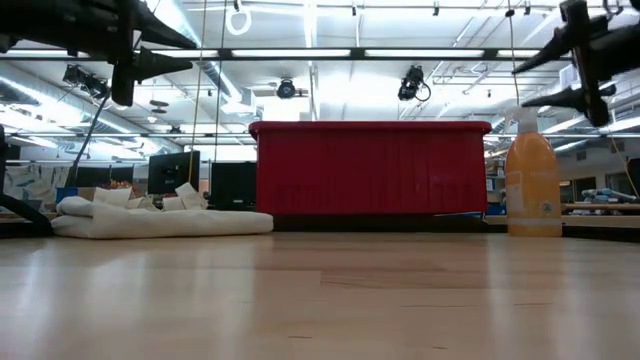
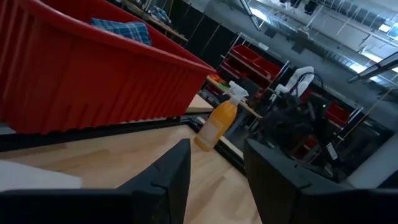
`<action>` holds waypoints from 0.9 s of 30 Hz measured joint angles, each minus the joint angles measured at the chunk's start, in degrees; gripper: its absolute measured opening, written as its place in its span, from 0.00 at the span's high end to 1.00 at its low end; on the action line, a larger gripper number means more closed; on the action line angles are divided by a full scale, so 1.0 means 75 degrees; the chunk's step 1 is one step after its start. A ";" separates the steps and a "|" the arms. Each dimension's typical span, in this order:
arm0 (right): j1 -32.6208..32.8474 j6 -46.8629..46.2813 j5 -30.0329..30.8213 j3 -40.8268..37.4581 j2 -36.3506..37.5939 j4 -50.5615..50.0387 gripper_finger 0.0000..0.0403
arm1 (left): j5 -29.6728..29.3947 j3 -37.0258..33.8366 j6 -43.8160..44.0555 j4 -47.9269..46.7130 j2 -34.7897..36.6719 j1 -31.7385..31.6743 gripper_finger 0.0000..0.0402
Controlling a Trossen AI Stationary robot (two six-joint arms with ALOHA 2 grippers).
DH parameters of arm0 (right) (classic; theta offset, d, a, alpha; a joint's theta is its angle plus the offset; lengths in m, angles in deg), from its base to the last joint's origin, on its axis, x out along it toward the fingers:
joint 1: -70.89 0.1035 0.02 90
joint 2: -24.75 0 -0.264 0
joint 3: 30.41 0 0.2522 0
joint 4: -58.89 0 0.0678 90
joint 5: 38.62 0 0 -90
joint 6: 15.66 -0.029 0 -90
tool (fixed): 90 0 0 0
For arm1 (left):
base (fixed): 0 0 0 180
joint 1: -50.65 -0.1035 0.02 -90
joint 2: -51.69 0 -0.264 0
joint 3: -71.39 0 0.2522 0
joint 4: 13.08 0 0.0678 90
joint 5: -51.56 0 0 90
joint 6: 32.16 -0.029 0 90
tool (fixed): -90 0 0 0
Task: Fold Laundry from Bin
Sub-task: Return to Home Position
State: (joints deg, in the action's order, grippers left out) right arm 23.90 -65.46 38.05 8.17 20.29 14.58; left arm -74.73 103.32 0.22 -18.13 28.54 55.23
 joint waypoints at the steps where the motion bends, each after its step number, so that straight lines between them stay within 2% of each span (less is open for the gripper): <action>1: 0.0076 -0.0062 -0.0039 -0.0158 0.0099 -0.0008 0.34 | 0.0001 0.0000 0.0003 -0.0002 0.0000 0.0000 0.62; 5: 0.0478 -0.0506 0.0035 -0.0716 0.0545 0.0131 0.34 | 0.0005 0.0000 -0.0003 -0.0065 -0.0002 0.0000 0.62; 9: 0.0990 -0.0613 0.0355 -0.1073 0.0533 0.0491 0.34 | 0.0017 0.0003 -0.0163 -0.0398 -0.0005 0.0000 0.62; 20: 0.2512 -0.0844 0.1621 -0.2731 0.0530 0.2586 0.34 | 0.0021 0.0003 -0.0267 -0.0659 -0.0013 0.0000 0.62; 24: 0.2969 -0.0645 0.2459 -0.2786 0.0294 0.3060 0.34 | 0.0020 0.0003 -0.0330 -0.0656 -0.0011 0.0000 0.62; 27: 0.3261 -0.0609 0.3141 -0.2831 0.0170 0.3097 0.34 | 0.0019 0.0003 -0.0975 -0.0650 -0.0012 0.0000 0.62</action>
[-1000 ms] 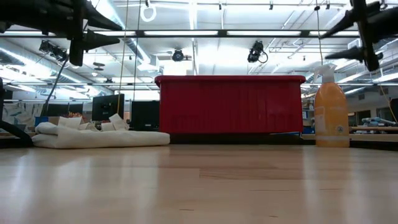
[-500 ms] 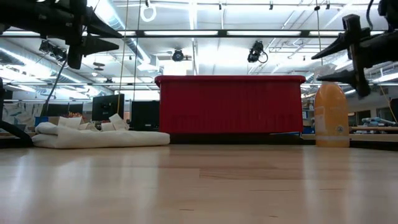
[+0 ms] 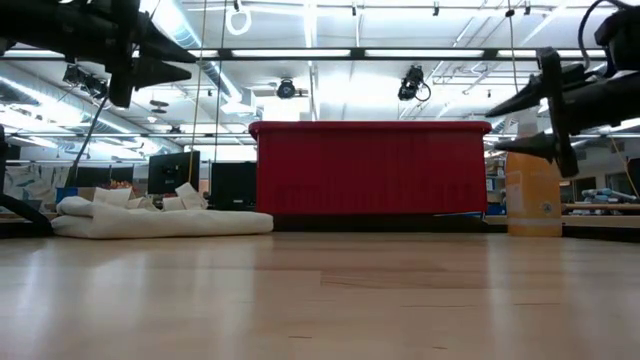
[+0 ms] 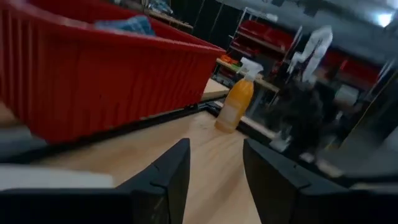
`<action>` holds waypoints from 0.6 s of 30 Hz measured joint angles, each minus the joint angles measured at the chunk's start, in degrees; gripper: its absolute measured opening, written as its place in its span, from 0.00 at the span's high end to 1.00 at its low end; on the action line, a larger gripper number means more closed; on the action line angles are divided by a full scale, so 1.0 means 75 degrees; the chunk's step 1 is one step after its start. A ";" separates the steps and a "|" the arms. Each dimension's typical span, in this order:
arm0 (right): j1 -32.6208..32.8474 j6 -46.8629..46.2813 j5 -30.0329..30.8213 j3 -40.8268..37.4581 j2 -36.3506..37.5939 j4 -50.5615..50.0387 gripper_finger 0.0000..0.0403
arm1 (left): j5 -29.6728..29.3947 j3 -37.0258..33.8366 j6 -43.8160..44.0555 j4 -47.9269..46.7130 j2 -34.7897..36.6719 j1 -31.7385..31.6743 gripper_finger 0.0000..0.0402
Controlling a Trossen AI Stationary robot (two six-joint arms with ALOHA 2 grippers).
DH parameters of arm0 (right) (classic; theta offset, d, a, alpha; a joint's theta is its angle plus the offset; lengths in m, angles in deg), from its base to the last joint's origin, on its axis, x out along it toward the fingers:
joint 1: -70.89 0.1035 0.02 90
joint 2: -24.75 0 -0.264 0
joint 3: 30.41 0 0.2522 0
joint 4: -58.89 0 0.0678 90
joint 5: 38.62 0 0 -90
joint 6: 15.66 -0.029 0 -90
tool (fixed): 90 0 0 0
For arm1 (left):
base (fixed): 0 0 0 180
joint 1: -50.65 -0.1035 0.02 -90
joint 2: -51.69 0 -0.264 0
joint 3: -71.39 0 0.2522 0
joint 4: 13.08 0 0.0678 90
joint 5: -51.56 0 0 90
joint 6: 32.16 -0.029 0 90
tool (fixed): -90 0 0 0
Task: Fold Laundry from Bin
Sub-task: Return to Home Position
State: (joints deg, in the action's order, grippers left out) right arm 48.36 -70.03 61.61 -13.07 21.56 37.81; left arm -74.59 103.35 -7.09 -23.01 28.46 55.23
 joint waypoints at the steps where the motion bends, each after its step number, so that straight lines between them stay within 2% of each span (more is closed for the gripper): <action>1: 0.0068 0.0044 0.0232 0.0001 -0.0113 0.0042 0.34 | 0.0002 0.0000 -0.0400 -0.0001 -0.0002 0.0000 0.62; 3: 0.0115 0.0108 0.0794 -0.0002 -0.0295 0.0057 0.34 | 0.0002 0.0000 -0.1388 -0.0046 0.0002 0.0000 0.62; 5: 0.0103 0.0428 0.0978 -0.0002 -0.0421 0.0063 0.34 | 0.0001 0.0003 -0.2340 -0.0362 0.0004 0.0000 0.62; 8: 0.0089 0.2186 0.0760 -0.0002 -0.0618 0.0049 0.34 | -0.0001 0.0003 -0.3229 -0.1206 0.0000 -0.0035 0.62; 12: 0.0089 0.3874 0.0252 -0.0002 -0.0761 0.0035 0.34 | -0.0001 0.0003 -0.3492 -0.1524 -0.0002 -0.0032 0.62; 18: 0.0087 0.4046 -0.0115 -0.0002 -0.0775 0.0065 0.34 | -0.0001 0.0003 -0.3461 -0.1514 -0.0002 -0.0032 0.62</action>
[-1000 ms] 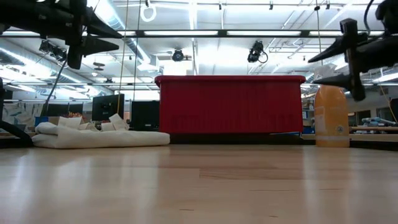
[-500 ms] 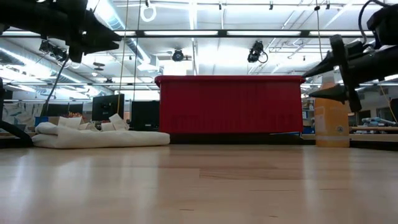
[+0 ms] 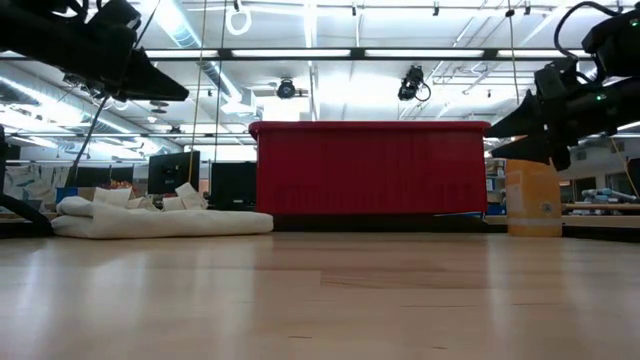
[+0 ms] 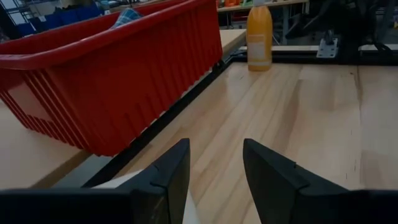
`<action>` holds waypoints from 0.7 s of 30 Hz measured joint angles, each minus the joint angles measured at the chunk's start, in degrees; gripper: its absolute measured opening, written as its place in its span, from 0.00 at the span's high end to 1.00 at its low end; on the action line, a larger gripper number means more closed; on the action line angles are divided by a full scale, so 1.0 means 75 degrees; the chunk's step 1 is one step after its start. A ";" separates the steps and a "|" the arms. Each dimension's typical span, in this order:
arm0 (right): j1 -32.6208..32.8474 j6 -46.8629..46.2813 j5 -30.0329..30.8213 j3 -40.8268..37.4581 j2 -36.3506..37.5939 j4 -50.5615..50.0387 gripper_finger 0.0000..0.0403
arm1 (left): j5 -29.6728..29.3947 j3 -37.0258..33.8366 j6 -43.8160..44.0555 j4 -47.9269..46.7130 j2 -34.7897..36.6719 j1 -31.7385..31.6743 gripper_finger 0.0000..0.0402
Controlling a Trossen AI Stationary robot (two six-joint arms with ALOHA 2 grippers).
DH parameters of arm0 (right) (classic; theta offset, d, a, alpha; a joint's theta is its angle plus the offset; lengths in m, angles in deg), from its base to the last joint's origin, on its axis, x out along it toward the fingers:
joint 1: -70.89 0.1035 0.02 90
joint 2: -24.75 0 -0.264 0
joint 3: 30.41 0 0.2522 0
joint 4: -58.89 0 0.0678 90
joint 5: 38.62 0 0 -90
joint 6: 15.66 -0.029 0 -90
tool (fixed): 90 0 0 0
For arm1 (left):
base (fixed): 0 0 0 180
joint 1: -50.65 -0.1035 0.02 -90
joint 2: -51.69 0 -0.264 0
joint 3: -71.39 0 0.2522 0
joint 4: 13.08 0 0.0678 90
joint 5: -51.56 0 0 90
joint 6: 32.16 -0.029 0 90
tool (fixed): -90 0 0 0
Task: Fold Laundry from Bin
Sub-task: Return to Home Position
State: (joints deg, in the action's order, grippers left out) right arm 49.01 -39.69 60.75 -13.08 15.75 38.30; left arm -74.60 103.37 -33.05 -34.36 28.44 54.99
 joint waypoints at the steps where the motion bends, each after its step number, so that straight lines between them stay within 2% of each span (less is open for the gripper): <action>1: 0.0000 -0.0001 -0.0032 0.0000 0.0000 0.0001 0.34 | 0.0000 0.0000 0.0000 0.0000 0.0000 0.0000 0.62; 14: -0.0006 0.0002 -0.0080 0.0000 -0.0017 -0.0081 0.34 | 0.0003 -0.0239 0.0013 -0.0073 0.0110 0.0003 0.62; 21: -0.0005 0.0000 -0.0084 0.0000 -0.0016 -0.0084 0.34 | 0.0003 -0.0242 0.0023 -0.0341 0.0725 0.0003 0.62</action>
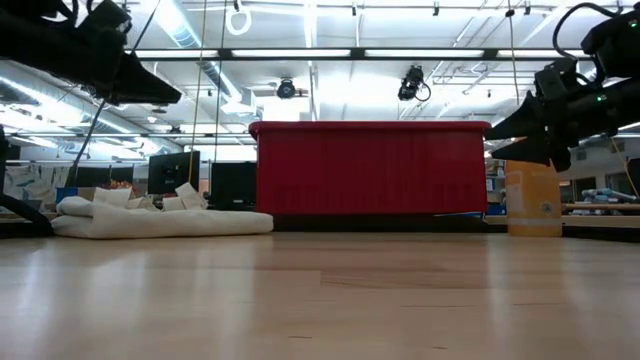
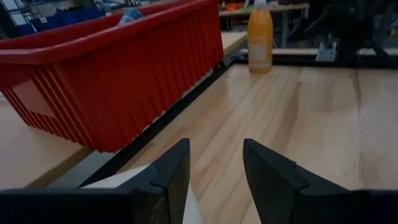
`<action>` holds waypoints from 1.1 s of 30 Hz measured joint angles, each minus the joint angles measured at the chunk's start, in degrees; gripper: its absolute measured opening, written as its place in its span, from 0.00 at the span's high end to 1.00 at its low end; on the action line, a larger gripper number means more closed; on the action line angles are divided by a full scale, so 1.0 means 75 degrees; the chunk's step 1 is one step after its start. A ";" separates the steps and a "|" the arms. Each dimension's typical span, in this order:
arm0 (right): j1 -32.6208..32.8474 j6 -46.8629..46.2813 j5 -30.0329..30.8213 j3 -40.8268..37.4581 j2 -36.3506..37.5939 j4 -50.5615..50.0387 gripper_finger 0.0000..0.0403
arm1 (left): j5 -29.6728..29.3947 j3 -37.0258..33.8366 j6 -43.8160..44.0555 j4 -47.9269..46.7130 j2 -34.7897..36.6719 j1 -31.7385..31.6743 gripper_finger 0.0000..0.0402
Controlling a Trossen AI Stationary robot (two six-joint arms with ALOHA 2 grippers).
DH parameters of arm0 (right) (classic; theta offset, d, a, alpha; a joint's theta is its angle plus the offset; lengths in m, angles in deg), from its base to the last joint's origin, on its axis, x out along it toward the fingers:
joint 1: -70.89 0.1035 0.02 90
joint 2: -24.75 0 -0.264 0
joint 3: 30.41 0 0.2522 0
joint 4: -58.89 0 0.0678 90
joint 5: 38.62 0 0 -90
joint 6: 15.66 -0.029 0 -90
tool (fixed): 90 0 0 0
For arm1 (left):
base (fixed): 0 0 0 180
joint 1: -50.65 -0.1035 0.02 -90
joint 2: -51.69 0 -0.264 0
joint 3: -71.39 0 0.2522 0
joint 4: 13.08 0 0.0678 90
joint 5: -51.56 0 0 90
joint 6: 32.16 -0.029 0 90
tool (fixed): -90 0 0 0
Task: Fold Laundry from Bin
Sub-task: Return to Home Position
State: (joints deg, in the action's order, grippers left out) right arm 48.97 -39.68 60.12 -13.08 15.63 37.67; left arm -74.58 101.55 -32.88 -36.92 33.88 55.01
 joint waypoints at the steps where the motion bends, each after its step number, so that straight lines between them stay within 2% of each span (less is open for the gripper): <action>1: -0.0001 0.0000 0.0001 0.0000 -0.0005 0.0000 0.34 | 0.0003 0.0000 0.0004 -0.0047 0.0143 0.0000 0.62; 6: 0.0001 0.0000 0.0004 0.0000 -0.0037 0.0020 0.34 | -0.0003 0.0009 0.0006 -0.0108 0.0751 -0.0003 0.62; 13: 0.0002 0.0002 0.0007 0.0000 -0.0034 0.0023 0.34 | 0.0000 -0.0025 0.0004 -0.0269 0.0840 -0.0006 0.62; 16: 0.0002 0.0002 0.0007 0.0000 -0.0037 0.0026 0.34 | 0.0002 -0.0630 0.0006 0.0502 0.0943 -0.0006 0.62; 20: 0.0002 0.0002 0.0016 0.0000 -0.0034 0.0029 0.34 | 0.0000 -0.2029 0.0006 0.2281 0.1047 -0.0006 0.62; 21: -0.0001 0.0002 0.0016 0.0000 -0.0037 0.0033 0.34 | 0.0006 -0.2113 0.0036 0.2079 0.1047 -0.0006 0.62; 23: 0.0002 0.0002 0.0016 0.0000 -0.0034 0.0035 0.34 | 0.0057 -0.2030 -0.0028 0.1691 0.0950 -0.0015 0.62; 27: 0.0001 0.0002 0.0016 0.0000 -0.0034 0.0051 0.34 | 0.0057 -0.2104 -0.0174 0.2274 0.0965 -0.0015 0.62; 33: 0.0002 0.0002 0.0016 0.0000 -0.0034 0.0076 0.34 | 0.0058 -0.2119 -0.0142 0.2170 0.1619 0.0000 0.62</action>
State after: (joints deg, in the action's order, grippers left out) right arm 48.98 -39.67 60.24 -13.08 15.38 38.24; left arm -74.14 85.66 -33.95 -20.64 46.02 55.01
